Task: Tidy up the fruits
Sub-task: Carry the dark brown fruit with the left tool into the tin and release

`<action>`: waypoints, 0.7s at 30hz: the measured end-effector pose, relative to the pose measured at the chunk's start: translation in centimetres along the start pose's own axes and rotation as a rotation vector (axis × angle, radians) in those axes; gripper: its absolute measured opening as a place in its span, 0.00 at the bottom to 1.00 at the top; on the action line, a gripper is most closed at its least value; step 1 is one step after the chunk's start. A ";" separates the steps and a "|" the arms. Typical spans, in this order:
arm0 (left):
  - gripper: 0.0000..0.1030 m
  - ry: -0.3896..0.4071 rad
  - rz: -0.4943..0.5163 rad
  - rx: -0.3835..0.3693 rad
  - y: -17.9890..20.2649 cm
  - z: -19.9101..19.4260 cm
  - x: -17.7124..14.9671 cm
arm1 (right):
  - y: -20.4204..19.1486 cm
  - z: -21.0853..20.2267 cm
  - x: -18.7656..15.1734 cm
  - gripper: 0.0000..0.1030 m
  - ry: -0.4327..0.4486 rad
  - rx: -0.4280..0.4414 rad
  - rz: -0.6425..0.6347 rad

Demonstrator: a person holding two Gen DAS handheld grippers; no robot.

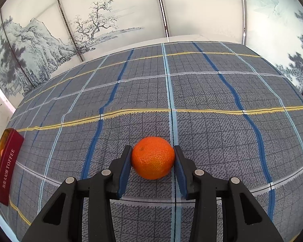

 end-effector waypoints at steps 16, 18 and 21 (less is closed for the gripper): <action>0.36 -0.056 -0.076 0.125 -7.1 2.8 -2.8 | -0.4 0.1 -0.1 0.40 -0.001 -0.017 -0.013; 0.36 -0.062 -0.083 0.125 -7.3 3.1 -2.9 | -0.3 0.2 -0.1 0.40 -0.001 -0.018 -0.014; 0.36 -0.068 -0.093 0.130 -7.6 3.5 -3.0 | -0.3 0.2 -0.1 0.40 -0.001 -0.018 -0.015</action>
Point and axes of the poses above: each gripper's, at about its wrist camera, not at the fingertips, and z roughly the way its jaws point, y to its right, x to its top, the point moved 3 cm from there along z, roughly the way its jaws point, and after that the axes turned 6 degrees about z, right-handed, at the moved point
